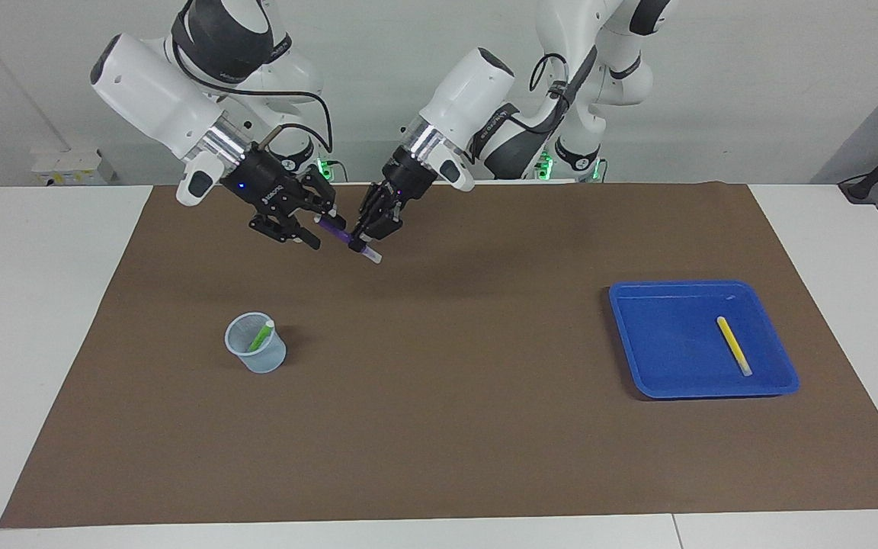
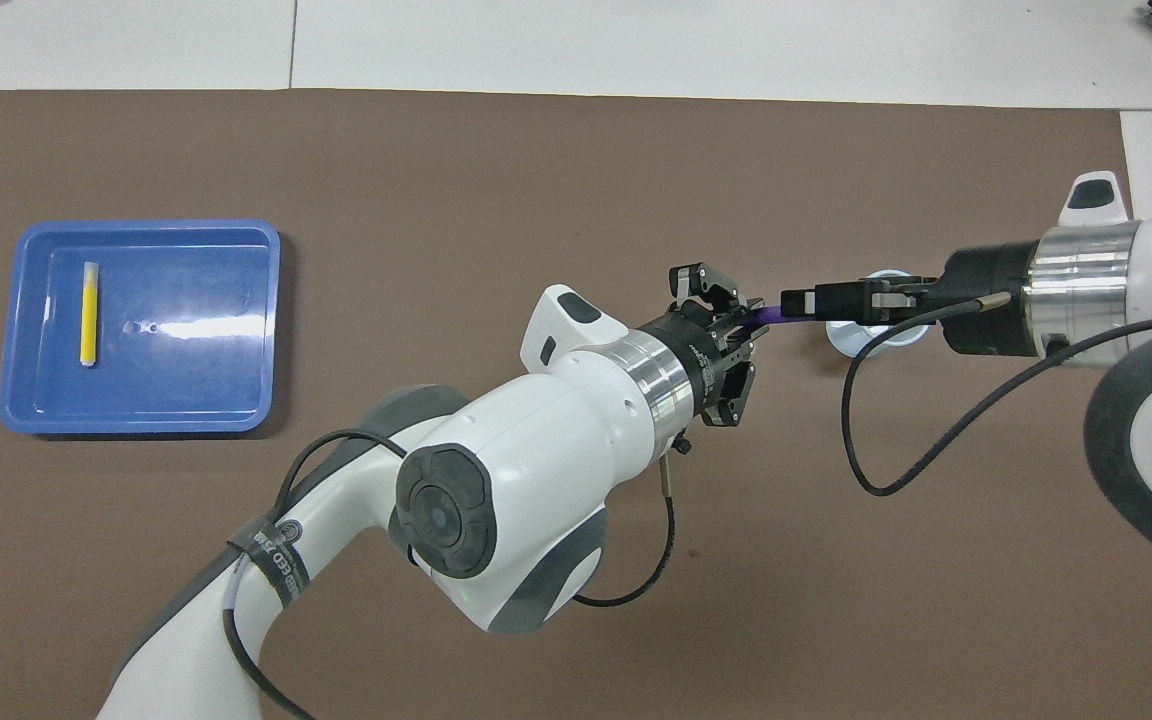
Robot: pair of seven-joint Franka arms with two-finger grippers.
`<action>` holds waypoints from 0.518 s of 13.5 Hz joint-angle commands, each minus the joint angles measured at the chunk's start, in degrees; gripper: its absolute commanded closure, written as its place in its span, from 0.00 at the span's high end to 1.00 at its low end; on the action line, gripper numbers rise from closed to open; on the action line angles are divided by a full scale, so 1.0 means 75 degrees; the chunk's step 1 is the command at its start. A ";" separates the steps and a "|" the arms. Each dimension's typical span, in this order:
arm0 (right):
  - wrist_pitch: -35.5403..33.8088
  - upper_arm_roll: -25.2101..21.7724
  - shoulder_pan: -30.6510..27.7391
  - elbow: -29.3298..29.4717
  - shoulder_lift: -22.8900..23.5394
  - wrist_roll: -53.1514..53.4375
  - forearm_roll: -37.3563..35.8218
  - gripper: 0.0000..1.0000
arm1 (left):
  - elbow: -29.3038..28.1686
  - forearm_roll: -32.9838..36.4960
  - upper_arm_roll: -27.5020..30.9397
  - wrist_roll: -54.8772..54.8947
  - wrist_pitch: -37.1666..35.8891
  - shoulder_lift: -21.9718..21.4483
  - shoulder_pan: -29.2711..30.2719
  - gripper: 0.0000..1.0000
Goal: Transfer and insert pens with both arms
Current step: 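Open the left gripper and pull back while the right gripper takes the pen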
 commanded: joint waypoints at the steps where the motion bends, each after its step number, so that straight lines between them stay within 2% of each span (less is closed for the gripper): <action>1: 0.0124 -0.0008 0.0023 -0.0157 -0.0129 0.0119 -0.0024 0.37 | -0.0156 -0.0065 0.0110 -0.0072 0.0226 -0.0036 -0.0118 0.00; 4: 0.0124 -0.0008 0.0023 -0.0157 -0.0129 0.0119 -0.0024 0.26 | -0.0157 -0.0065 0.0110 -0.0072 0.0226 -0.0036 -0.0118 0.00; 7: 0.0124 -0.0008 0.0023 -0.0157 -0.0129 0.0073 -0.0024 0.09 | -0.0145 -0.0065 0.0122 -0.0072 0.0226 -0.0036 -0.0130 0.00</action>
